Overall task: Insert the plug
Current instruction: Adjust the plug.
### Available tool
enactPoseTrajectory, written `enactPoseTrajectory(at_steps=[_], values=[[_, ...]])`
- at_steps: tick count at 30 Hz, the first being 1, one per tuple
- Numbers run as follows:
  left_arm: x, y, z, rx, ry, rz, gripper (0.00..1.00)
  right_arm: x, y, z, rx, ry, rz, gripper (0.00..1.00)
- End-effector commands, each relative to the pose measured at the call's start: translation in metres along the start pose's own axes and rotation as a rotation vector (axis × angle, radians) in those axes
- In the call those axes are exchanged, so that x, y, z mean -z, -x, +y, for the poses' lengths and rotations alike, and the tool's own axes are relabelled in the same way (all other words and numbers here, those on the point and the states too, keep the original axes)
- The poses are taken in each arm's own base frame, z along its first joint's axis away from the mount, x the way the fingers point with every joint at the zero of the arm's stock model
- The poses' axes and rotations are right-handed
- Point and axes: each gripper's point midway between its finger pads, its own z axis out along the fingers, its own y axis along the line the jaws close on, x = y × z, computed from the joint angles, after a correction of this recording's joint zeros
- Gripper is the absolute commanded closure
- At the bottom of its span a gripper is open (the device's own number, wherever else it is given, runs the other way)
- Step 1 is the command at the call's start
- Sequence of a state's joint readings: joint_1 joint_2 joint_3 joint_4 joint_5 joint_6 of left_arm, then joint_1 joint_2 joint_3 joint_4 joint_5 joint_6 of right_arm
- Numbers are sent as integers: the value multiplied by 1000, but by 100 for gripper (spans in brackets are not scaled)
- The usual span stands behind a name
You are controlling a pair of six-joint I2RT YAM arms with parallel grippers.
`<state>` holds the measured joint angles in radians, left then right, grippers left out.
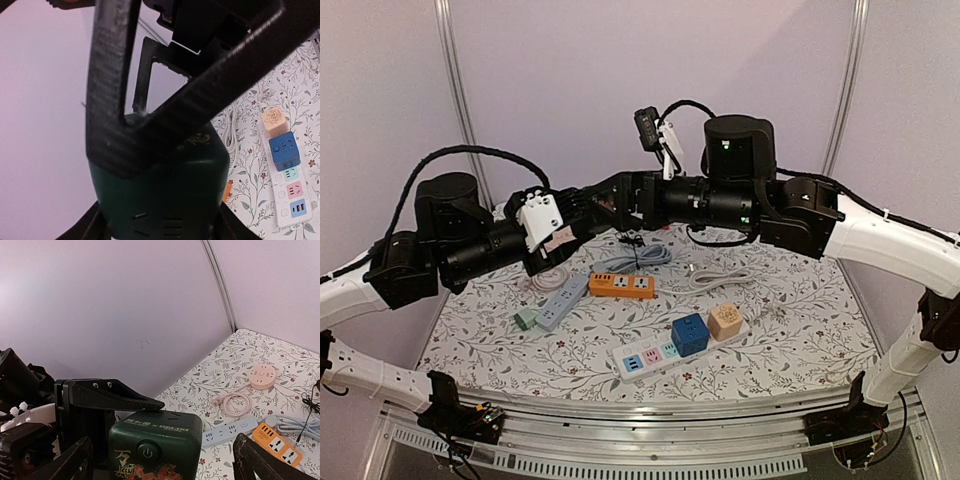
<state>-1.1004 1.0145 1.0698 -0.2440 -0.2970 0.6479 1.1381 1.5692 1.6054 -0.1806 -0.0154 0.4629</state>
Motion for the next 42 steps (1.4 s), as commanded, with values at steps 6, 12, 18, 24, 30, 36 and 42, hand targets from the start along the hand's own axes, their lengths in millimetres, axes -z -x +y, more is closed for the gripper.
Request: enactPoseTrajectory(at_steps=[6,12,18,24,30,36,42], values=[[-1,11,2,-11,30,-36,100,-25,-23,-19,-63,-84,71,21],[-3,9,3,-18,42,-31,100,-27,-33,-22,-49,-100,125,75],[1,-3,-9,-35,6,-15,59,-21,-44,-40,-40,-185,191,100],[19,-46,-24,10,-16,38,0,6,-66,-89,-21,-425,277,100],[40,-118,8,363,132,172,0,15,-144,-123,-82,-542,495,100],[80,-191,22,682,327,266,0,13,-216,-125,-136,-567,661,100],[113,-225,36,888,493,246,0,16,-244,-126,-130,-607,725,100]])
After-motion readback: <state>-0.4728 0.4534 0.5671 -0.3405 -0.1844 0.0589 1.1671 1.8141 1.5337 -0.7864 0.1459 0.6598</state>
